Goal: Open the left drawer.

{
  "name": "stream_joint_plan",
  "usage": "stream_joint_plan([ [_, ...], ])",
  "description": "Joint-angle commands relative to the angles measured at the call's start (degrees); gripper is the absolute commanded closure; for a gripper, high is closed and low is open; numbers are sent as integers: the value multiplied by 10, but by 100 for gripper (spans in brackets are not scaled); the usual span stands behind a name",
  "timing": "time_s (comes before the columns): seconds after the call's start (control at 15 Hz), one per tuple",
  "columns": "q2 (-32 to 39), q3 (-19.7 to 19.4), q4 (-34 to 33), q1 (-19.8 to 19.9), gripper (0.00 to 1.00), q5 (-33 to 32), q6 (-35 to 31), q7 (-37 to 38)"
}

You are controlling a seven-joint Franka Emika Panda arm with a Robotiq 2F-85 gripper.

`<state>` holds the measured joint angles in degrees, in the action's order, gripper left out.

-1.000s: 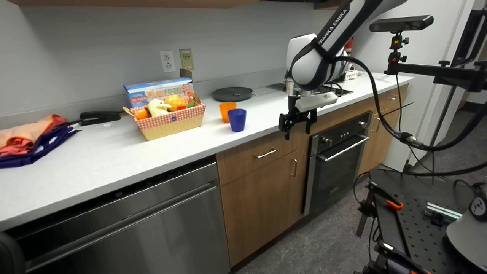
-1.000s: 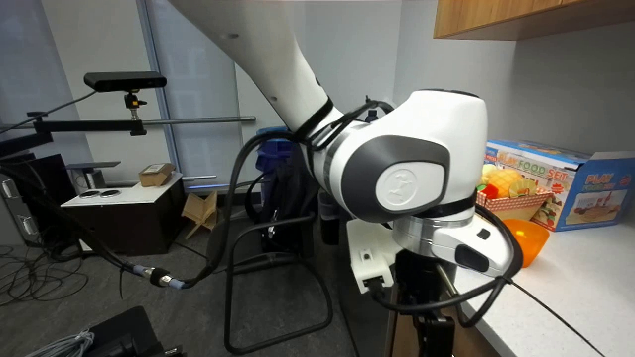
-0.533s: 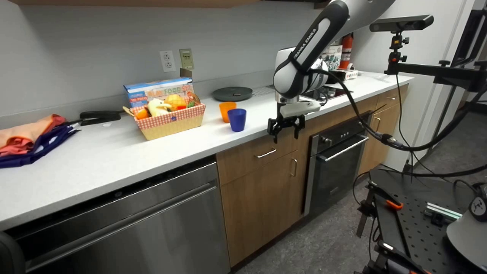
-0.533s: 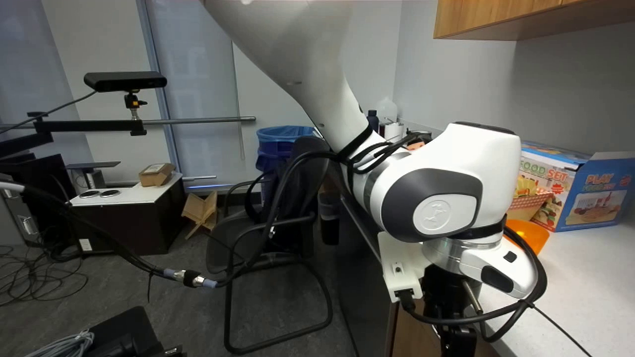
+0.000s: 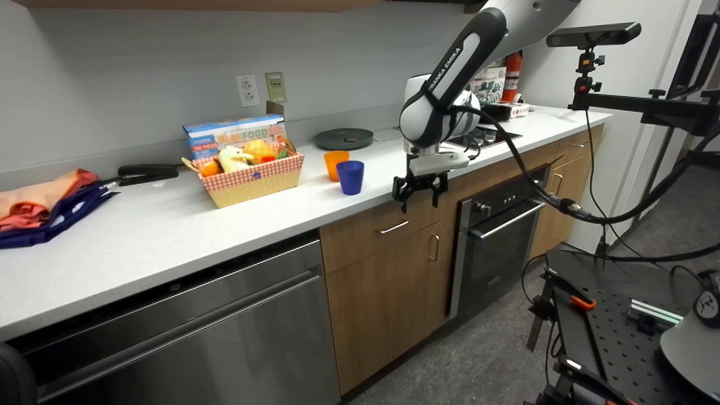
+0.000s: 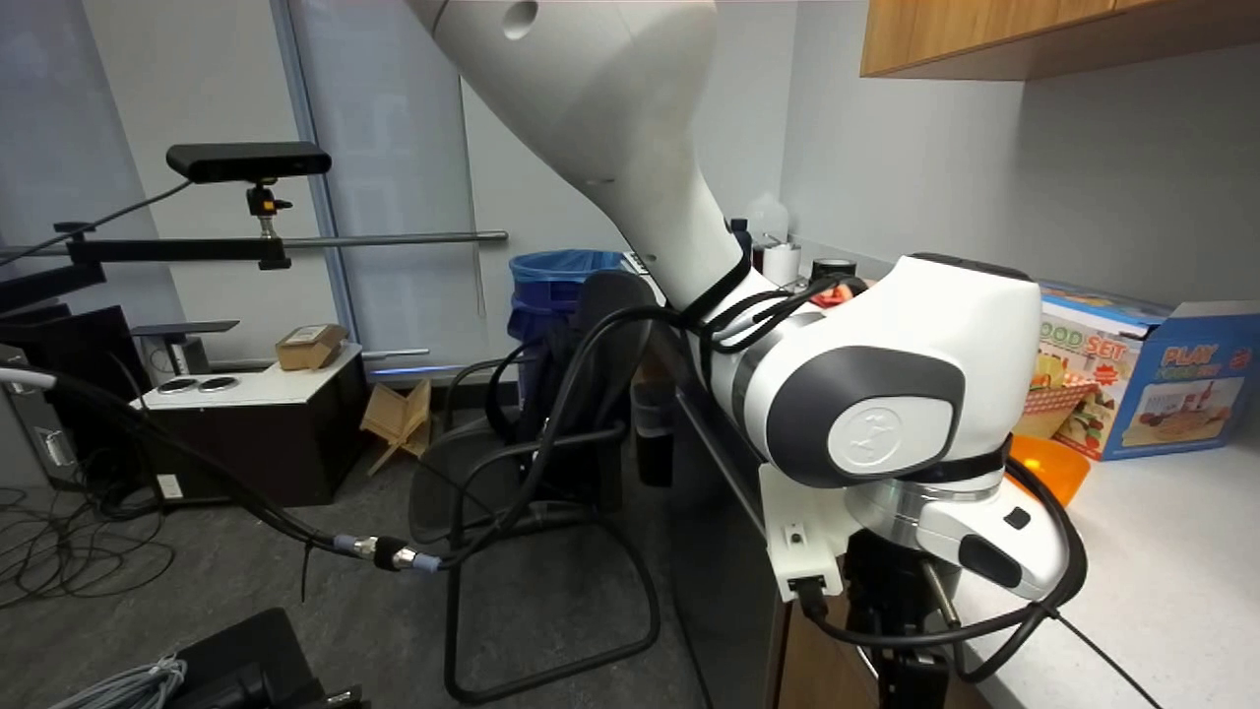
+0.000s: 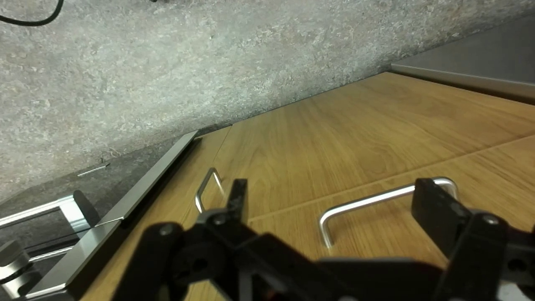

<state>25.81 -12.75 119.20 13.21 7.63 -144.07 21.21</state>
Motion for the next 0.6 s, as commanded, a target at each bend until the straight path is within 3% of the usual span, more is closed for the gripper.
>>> stream_joint_plan([
  [0.0, 1, -7, -1, -7, 0, 5, 2, -3],
  [0.2, -8, 4, 16, -7, 0, 33, -14, 8],
  [0.53, -24, -11, 72, -53, 0, 42, -69, 105],
])
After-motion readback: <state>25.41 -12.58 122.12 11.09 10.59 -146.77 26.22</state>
